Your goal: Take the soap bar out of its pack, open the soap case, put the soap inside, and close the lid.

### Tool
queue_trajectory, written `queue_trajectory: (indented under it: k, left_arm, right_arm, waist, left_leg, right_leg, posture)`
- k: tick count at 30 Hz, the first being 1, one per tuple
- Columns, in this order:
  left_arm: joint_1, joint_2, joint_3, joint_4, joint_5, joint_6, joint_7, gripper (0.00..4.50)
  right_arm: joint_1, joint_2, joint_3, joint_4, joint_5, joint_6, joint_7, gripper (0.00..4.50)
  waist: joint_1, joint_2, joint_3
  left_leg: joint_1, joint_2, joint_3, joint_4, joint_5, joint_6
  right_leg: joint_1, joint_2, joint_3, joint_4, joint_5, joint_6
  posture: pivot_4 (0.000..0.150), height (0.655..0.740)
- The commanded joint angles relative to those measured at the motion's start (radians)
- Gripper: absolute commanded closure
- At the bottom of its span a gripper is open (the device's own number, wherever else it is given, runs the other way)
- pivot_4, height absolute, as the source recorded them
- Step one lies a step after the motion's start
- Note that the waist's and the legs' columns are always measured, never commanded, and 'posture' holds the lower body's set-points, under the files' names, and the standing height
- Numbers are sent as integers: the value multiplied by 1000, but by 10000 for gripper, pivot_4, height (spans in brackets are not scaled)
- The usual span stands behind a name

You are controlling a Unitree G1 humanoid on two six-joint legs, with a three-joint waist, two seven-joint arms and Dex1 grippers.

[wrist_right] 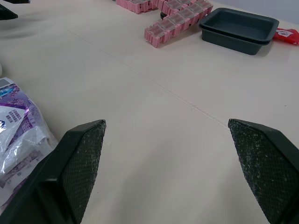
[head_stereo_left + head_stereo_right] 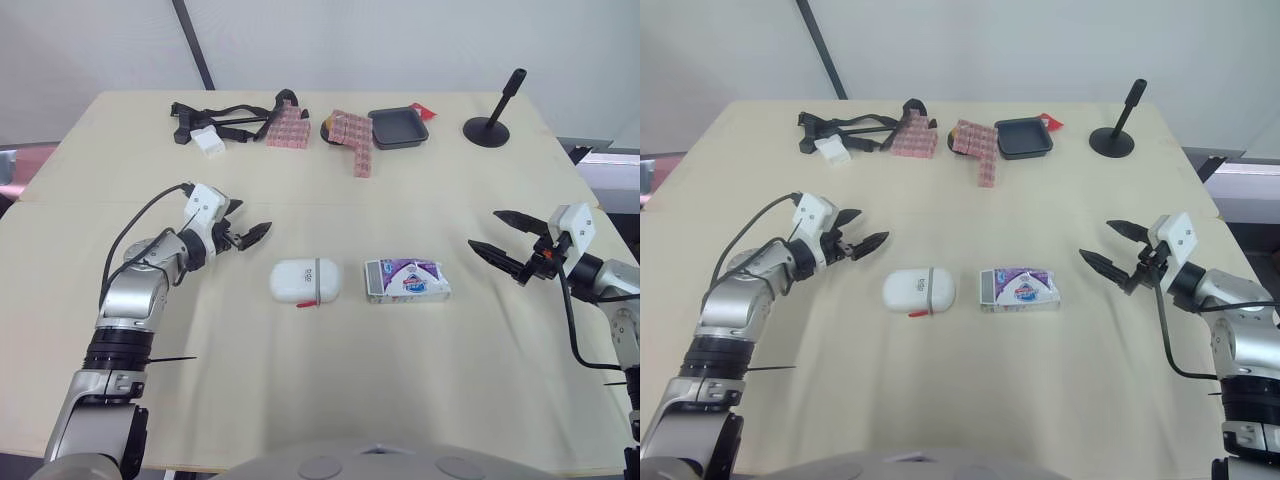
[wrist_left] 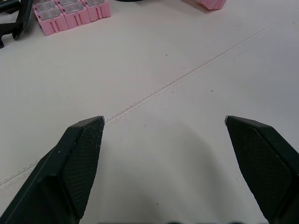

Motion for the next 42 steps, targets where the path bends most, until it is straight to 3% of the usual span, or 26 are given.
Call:
queue_trajectory:
  k: [1, 27, 31, 34, 39, 42]
  left_arm:
    - [-4, 12, 31, -18, -15, -32, -10, 787]
    - [-28, -19, 45, 65, 4, -206, 27, 787]
    - [-59, 10, 58, 88, -56, -184, -71, 787]
    - [-53, 51, 61, 70, -137, -234, -274, 787]
    - [56, 186, 30, -74, -256, -168, -594, 787]
    - [140, 227, 48, -156, -300, -162, -664, 787]
  right_arm:
    - [0, -15, -30, -24, 7, -9, -3, 0]
    - [2, -21, -34, 8, -7, -28, -3, 0]
    - [0, -27, -32, 14, -9, -29, -1, 0]
    - [-2, -32, -31, 16, -11, -27, 2, 0]
    - [-15, -56, -29, 42, -17, -29, 28, 0]
    - [-19, -63, -25, 54, -20, -37, 40, 0]
  waist:
    - [0, 0, 0]
    - [0, 0, 0]
    - [0, 0, 0]
    - [0, 0, 0]
    - [0, 0, 0]
    - [2, 0, 0]
  left_leg:
    - [0, 0, 0, 0, 0, 0]
    - [-3, 0, 0, 3, 1, 1]
    - [-3, 0, 0, 3, 1, 1]
    - [-3, 0, 1, 3, 1, 1]
    - [-3, 0, 3, 4, 1, 1]
    - [-9, 1, 3, 4, 1, 1]
  right_leg:
    - [0, 0, 0, 0, 0, 0]
    - [-2, -1, -1, 3, 0, 0]
    - [-2, -1, -1, 3, 0, 0]
    - [-4, -1, -1, 5, 0, 0]
    - [-11, -1, 1, 11, 0, 0]
    - [-14, -1, 1, 11, 0, 0]
  posture:
    - [1500, 7400]
    - [1500, 7400]
    - [1500, 7400]
    - [1500, 7400]
    - [1500, 7400]
    - [1500, 7400]
